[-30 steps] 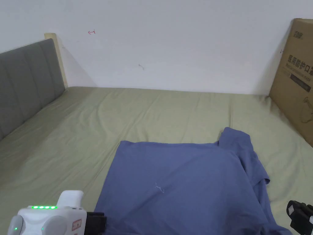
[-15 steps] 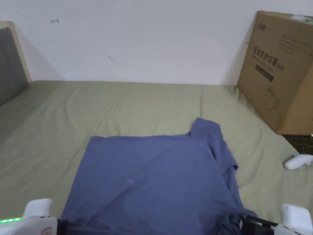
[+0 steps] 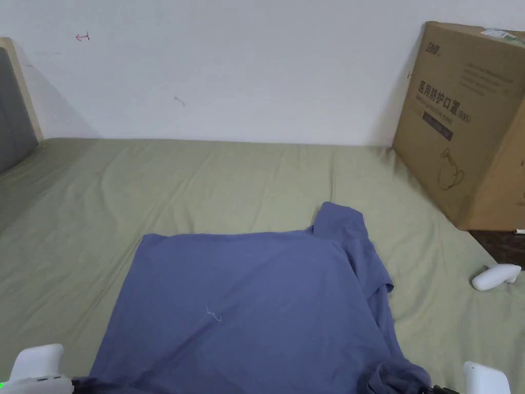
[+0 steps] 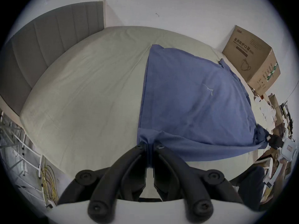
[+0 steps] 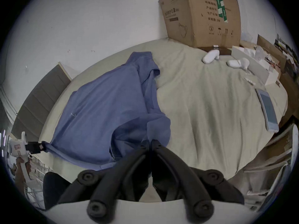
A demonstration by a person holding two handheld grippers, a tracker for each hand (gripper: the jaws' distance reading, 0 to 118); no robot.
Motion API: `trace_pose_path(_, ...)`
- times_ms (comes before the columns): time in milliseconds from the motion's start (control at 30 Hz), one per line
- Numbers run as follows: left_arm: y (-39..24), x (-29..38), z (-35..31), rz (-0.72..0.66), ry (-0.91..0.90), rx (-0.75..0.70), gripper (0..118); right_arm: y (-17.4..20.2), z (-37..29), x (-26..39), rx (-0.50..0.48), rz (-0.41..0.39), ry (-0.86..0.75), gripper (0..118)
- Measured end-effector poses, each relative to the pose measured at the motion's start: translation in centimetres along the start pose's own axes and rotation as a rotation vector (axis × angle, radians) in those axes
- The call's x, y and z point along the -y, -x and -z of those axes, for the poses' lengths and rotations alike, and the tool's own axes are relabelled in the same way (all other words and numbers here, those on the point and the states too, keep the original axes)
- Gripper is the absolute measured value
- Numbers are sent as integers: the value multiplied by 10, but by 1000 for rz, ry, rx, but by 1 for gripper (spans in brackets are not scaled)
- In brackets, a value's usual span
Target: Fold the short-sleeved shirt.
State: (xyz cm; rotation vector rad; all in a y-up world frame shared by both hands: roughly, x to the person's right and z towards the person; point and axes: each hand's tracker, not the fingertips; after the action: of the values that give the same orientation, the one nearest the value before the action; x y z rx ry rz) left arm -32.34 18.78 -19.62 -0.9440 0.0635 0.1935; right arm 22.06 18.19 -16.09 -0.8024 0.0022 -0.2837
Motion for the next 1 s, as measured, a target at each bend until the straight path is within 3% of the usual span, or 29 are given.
trace_pose_path(267, -10, -74, -23, -47, -130, 7, 7, 8, -19, -84, -17, -80, -202, 0)
trace_pose_path(467, -26, -143, 5, -80, -183, -13, 7, 9, 19, -153, 6, -87, -256, 0)
trace_pose_path(700, -29, -185, 84, -119, -96, -61, 7, 6, 92, -182, 30, -117, -181, 0)
trace_pose_path(1000, -21, -183, 140, -120, 2, -93, 8, 2, 158, -175, 59, -171, -68, 0)
